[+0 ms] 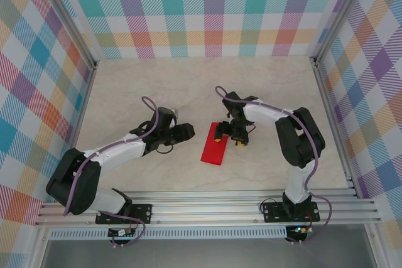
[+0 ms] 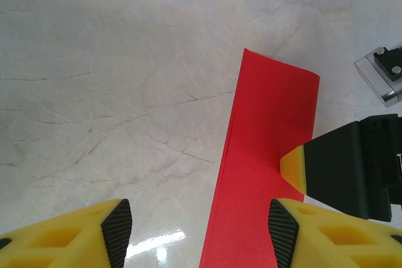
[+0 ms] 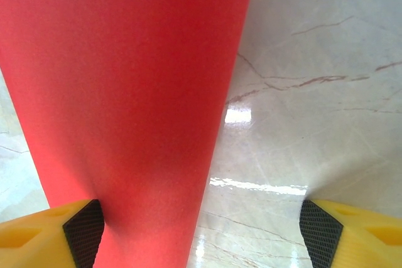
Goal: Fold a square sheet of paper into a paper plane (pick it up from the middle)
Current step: Hold the square sheet of paper at the center of the table.
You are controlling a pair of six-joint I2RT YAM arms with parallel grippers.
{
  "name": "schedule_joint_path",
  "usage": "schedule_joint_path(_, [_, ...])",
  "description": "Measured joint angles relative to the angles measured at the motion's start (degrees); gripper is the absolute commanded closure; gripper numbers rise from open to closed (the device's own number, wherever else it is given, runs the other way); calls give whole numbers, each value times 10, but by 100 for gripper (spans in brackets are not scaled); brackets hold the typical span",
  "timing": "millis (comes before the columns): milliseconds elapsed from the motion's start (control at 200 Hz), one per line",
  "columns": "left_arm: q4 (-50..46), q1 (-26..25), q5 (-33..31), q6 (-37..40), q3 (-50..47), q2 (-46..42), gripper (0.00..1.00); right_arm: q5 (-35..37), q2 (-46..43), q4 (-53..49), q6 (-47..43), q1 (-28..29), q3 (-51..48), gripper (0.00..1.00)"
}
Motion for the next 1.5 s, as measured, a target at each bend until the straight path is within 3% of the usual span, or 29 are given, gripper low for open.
schedule_joint_path(1500, [15,-2,15,0,-1,23,48,30,42,-48,10,9,48,11])
